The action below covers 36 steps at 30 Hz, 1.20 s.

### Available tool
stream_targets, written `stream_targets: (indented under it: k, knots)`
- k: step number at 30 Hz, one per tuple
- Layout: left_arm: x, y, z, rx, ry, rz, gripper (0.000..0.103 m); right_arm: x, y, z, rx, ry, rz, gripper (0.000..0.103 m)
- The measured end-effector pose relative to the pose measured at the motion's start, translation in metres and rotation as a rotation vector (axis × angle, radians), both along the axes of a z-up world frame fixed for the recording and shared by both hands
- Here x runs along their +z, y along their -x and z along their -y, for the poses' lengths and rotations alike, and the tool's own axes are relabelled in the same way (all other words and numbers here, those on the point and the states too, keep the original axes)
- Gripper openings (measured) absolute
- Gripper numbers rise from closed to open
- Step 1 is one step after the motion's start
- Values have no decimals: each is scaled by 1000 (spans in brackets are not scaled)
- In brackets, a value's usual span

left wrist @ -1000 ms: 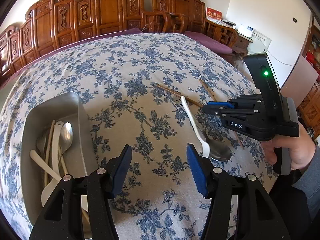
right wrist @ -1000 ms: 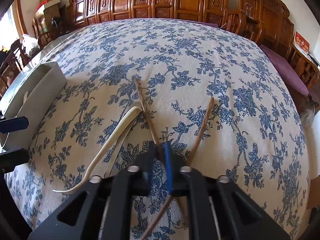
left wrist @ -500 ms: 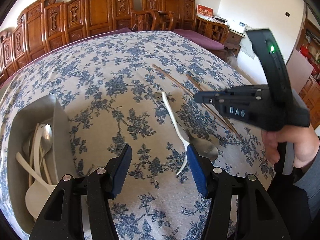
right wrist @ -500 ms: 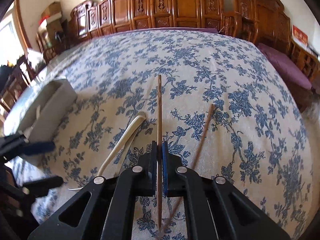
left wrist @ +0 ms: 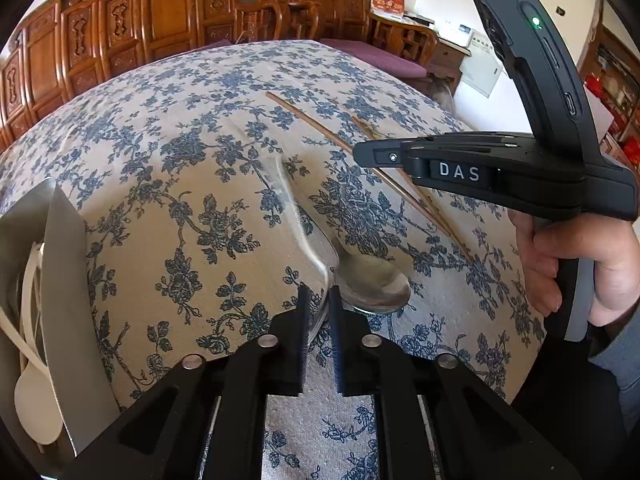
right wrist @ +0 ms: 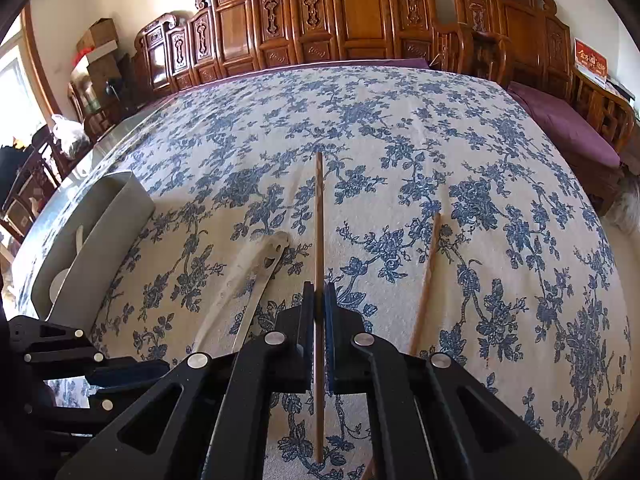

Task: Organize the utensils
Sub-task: 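Carry the white fork over the tray with the left gripper while the right carries the chopstick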

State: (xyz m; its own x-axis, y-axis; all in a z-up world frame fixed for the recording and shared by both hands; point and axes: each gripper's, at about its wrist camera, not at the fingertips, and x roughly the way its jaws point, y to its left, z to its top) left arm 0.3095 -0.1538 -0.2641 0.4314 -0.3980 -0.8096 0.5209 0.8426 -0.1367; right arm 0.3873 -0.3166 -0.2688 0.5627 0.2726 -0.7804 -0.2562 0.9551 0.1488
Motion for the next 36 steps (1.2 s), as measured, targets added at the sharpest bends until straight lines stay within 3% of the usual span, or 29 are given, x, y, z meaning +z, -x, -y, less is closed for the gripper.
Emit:
stream_targets:
  k: [13,22,36]
  knots:
    - [26,10,-25,25,2,54,1,2,6,-25,54,2,9,6]
    - [38,28,-47,40,-64,88,1,7,9,-52,79,-1,19,6]
    - [78,45,-85,112,-65,131,1,35,33,-77,116,-11,93,6]
